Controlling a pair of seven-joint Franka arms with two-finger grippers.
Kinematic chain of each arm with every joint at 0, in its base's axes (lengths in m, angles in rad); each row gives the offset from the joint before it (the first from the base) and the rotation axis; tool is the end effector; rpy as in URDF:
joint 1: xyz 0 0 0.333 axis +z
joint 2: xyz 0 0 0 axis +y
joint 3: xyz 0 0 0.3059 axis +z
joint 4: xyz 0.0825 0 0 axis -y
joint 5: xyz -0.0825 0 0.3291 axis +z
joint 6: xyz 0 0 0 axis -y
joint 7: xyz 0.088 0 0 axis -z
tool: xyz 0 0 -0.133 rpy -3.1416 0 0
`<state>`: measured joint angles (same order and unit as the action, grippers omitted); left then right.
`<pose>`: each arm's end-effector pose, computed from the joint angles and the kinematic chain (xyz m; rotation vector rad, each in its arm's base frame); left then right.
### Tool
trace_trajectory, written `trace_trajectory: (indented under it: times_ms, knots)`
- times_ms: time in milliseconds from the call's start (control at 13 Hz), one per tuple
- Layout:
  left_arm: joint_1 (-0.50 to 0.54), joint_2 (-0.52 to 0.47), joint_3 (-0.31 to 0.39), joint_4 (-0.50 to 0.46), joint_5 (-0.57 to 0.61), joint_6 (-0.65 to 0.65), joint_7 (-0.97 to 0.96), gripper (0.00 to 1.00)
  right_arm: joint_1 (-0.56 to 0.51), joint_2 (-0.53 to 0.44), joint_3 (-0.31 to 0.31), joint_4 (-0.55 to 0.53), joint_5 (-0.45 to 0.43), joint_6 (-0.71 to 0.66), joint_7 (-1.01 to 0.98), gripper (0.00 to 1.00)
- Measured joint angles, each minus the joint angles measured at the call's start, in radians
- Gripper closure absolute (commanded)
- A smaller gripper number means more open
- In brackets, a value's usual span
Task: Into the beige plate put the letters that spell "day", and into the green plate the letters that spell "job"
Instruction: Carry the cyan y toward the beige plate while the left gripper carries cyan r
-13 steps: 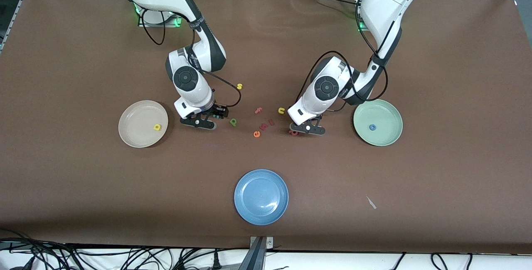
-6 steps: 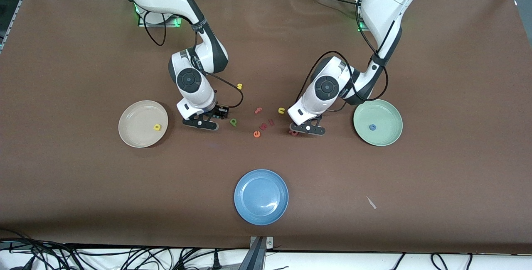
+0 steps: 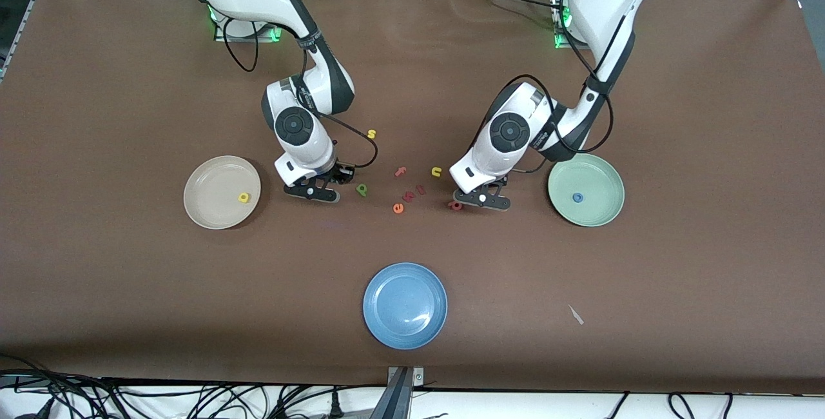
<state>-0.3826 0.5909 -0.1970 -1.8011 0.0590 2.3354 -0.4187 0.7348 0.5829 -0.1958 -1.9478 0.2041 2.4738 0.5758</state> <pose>0.5116 -0.3230 0.2245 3.0892 -0.2672 -0.1108 0.4912 0.3001 0.1887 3.1214 -0.2669 -0.0645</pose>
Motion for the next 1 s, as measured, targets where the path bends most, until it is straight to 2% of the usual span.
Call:
trace_trajectory:
  times_ms: [231,538,846,1000]
  knots:
    - [0.039,-0.042,0.003,0.003,0.012,-0.073,0.073,1.0,0.001,0.002,0.0,0.001,0.0,-0.002,0.006,0.8]
    - [0.152,-0.09,0.008,0.003,0.013,-0.147,0.28,1.0,0.001,0.002,0.0,0.007,0.0,-0.006,0.012,0.88]
    - [0.296,-0.099,0.012,-0.003,0.024,-0.177,0.515,1.0,0.0,0.004,-0.009,0.09,0.0,-0.133,-0.006,0.88]
    - [0.372,-0.099,0.013,-0.028,0.025,-0.179,0.605,1.0,-0.009,0.003,-0.045,0.124,0.0,-0.201,-0.093,0.88]
